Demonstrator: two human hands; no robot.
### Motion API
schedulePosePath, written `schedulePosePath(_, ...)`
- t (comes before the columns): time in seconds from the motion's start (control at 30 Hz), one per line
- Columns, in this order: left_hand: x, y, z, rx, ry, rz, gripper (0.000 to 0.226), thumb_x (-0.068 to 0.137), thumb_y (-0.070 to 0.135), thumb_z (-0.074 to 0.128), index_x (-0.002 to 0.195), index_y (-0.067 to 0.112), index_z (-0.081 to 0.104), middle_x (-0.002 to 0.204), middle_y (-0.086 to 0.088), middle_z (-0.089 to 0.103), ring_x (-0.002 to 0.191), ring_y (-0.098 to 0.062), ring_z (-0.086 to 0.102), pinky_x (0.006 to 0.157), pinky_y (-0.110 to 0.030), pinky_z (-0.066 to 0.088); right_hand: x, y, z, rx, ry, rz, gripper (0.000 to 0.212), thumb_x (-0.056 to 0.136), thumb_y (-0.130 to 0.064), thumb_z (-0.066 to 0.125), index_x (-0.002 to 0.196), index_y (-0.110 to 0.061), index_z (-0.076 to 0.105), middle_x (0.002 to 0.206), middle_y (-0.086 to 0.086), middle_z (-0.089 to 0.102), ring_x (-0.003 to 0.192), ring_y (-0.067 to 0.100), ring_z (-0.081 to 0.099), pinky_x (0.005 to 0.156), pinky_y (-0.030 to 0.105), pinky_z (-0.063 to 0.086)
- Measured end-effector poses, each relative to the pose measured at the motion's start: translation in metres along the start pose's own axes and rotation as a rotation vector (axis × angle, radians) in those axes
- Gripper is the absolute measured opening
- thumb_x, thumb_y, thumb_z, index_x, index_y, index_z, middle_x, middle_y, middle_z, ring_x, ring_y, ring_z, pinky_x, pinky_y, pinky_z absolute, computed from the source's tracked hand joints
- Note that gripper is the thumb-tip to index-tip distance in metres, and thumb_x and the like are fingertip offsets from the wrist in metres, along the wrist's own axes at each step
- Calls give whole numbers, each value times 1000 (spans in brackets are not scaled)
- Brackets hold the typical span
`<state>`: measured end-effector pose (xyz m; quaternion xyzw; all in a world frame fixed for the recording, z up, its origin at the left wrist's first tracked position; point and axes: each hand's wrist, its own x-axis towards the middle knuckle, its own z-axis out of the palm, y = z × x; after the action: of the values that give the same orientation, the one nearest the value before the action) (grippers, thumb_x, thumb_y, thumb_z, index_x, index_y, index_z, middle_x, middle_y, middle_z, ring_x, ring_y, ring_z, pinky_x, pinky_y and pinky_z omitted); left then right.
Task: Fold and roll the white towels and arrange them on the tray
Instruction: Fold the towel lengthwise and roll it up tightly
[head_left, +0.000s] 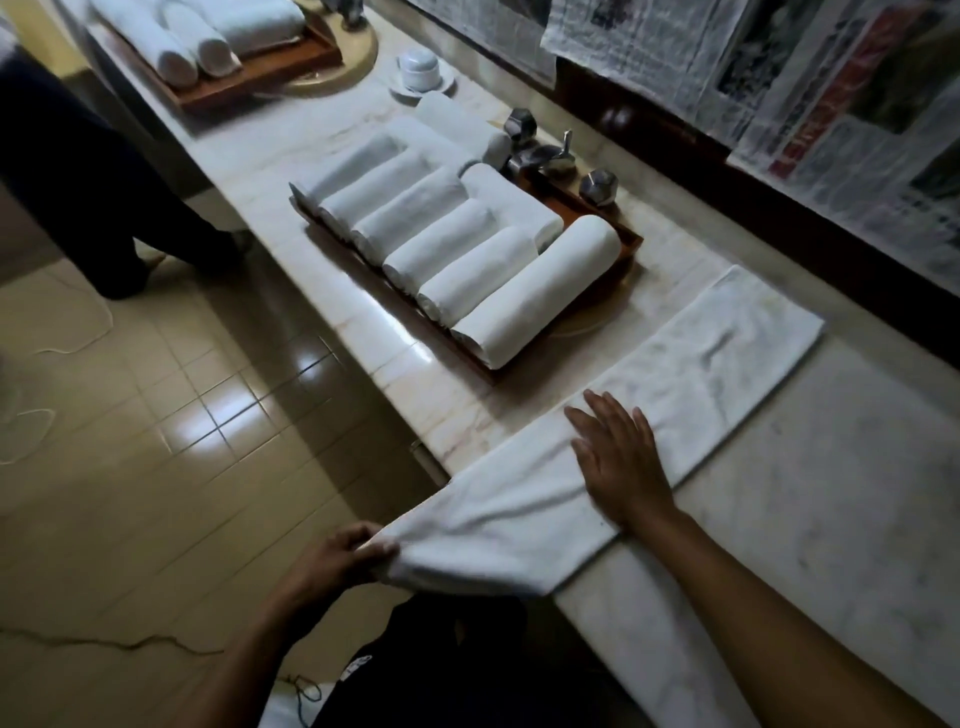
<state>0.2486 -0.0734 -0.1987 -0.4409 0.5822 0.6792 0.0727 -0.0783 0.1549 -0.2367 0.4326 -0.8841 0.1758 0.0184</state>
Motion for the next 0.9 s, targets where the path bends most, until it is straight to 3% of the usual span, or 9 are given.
schedulePosePath(0.1, -8, -3, -10, -100, 14, -10, 19, 83, 11, 75, 96, -3, 73, 82, -9, 71, 73, -14, 64, 66, -23, 54, 0, 0, -2, -3, -10, 3, 48, 101, -38, 41, 147, -31, 53, 161, 0, 41, 150, 21, 35, 123, 50, 23)
schedulePosePath(0.27, 6, -23, -11, 288, 138, -27, 5, 89, 5, 75, 91, 10, 75, 78, -1, 78, 71, -17, 75, 70, -31, 52, -1, -2, -3, -3, -25, 1, 48, 101, -36, 42, 148, -31, 52, 161, 0, 40, 150, 21, 34, 123, 50, 21)
schedulePosePath(0.37, 14, -18, -3, 575, 226, 43, 17, 86, 10, 77, 89, 27, 73, 81, 11, 75, 72, -4, 70, 68, -20, 51, 1, -4, -3, 13, -34, 5, 48, 100, -37, 41, 147, -30, 54, 160, 2, 42, 149, 22, 35, 122, 50, 22)
schedulePosePath(0.43, 16, 0, 9, 621, 313, 135, 18, 87, 11, 72, 95, 27, 74, 87, 13, 73, 75, 2, 64, 63, -9, 42, 5, -4, -4, 29, -52, 6, 49, 100, -38, 41, 145, -29, 56, 159, 3, 44, 148, 24, 38, 120, 51, 24)
schedulePosePath(0.53, 25, 40, 39, 607, 383, 336, 21, 86, 8, 68, 95, 25, 74, 85, 13, 70, 72, 2, 59, 62, -6, 37, 9, -3, -6, 53, -90, 10, 50, 98, -40, 41, 142, -25, 61, 156, 7, 48, 145, 29, 41, 118, 54, 30)
schedulePosePath(0.7, 41, 86, 102, 695, 255, 729, 22, 87, 16, 65, 106, 26, 69, 102, 6, 65, 96, -15, 58, 80, -31, 46, 21, 8, -18, 118, -28, 79, 48, 97, -33, 45, 134, -13, 67, 146, 19, 56, 138, 38, 48, 114, 53, 40)
schedulePosePath(0.9, 73, 112, 179, 942, 7, 1035, 32, 94, 26, 58, 126, 21, 61, 129, -1, 58, 119, -25, 53, 98, -38, 44, 45, 56, -49, 139, 5, 271, 42, 102, -27, 50, 141, -16, 60, 154, 15, 47, 146, 34, 37, 120, 48, 33)
